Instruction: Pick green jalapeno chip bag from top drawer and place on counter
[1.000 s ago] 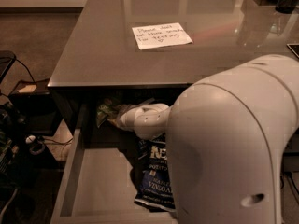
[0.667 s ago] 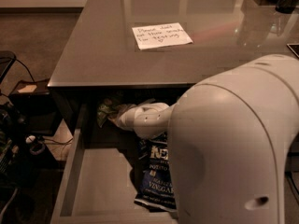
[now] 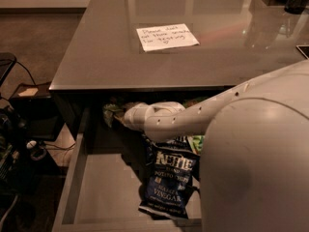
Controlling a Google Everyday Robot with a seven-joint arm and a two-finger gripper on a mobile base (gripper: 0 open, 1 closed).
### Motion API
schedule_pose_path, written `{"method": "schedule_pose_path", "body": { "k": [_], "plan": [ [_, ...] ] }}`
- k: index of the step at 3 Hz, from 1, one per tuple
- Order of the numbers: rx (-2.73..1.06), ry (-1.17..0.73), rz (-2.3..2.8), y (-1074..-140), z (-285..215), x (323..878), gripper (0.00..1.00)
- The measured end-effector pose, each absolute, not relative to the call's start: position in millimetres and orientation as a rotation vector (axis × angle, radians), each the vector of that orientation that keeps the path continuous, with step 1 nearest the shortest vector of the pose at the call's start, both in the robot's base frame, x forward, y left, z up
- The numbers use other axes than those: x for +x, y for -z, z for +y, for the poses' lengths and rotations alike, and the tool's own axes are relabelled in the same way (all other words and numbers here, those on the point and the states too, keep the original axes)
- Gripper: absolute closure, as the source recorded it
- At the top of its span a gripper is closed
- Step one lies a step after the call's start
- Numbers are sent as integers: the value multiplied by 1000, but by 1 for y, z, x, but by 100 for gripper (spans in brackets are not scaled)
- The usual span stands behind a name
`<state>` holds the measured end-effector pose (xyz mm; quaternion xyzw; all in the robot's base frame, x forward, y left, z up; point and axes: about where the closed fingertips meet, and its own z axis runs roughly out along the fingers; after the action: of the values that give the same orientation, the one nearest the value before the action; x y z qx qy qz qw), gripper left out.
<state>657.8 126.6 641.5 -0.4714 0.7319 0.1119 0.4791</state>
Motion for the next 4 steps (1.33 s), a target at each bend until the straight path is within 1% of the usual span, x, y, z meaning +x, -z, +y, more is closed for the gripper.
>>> {"method": "schedule_pose_path", "body": {
  "k": [2,4],
  "plan": [
    [-1158,-260,1745,-687,108,629,100],
    [-1193,-291,1730,-710,94,566,100]
  ]
}}
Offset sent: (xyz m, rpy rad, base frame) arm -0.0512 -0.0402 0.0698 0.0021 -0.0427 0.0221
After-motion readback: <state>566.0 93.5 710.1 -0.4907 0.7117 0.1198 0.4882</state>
